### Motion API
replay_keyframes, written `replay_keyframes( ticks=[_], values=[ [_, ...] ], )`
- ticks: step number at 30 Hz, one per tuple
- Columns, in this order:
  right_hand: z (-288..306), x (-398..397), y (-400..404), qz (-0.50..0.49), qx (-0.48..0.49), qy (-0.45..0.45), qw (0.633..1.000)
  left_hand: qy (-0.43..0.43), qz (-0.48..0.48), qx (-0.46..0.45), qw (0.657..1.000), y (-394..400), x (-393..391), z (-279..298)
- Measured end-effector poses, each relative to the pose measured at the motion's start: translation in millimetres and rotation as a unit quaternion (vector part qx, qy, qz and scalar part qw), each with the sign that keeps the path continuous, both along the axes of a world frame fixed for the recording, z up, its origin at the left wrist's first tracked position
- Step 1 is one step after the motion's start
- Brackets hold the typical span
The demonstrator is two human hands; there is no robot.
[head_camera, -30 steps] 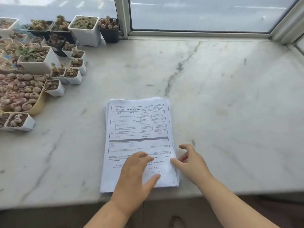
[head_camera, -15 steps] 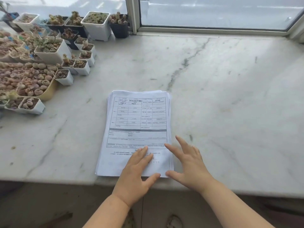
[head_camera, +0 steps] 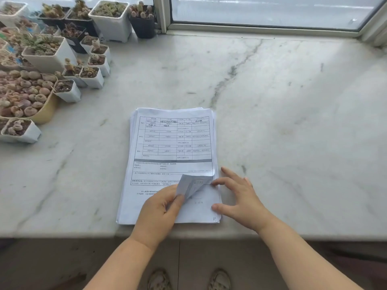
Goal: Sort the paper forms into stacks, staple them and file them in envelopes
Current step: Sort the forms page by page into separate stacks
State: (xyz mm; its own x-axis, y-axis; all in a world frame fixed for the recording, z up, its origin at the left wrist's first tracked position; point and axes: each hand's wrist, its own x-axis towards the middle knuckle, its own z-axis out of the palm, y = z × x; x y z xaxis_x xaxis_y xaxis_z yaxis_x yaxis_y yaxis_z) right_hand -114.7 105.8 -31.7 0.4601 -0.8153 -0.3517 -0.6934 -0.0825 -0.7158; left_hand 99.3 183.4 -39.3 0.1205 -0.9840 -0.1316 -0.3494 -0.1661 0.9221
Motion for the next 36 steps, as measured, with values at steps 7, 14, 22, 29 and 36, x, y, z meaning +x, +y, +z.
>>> replay_keyframes(
  ticks=[7,14,22,29,36],
  values=[
    [-3.6,15.5,3.5,-0.052,-0.053,0.010,0.997,-0.067,-0.020,0.015,0.997,4.4,1.2,-7.5],
    [4.2,6.4,0.5,-0.024,0.016,-0.001,1.000,0.042,0.016,0.039,0.998,-0.6,4.6,-0.5],
    [-0.4,21.5,3.7,-0.051,-0.042,0.039,0.997,0.039,-0.006,0.018,0.999,1.0,4.3,-5.7],
    [0.8,35.8,0.1,-0.095,-0.064,0.080,0.990,-0.057,-0.082,0.030,0.995,2.9,11.8,-6.6],
    [9.9,22.8,-0.9,-0.134,-0.102,0.008,0.986,0.006,-0.072,0.007,0.997,1.3,11.5,-2.9]
  ],
)
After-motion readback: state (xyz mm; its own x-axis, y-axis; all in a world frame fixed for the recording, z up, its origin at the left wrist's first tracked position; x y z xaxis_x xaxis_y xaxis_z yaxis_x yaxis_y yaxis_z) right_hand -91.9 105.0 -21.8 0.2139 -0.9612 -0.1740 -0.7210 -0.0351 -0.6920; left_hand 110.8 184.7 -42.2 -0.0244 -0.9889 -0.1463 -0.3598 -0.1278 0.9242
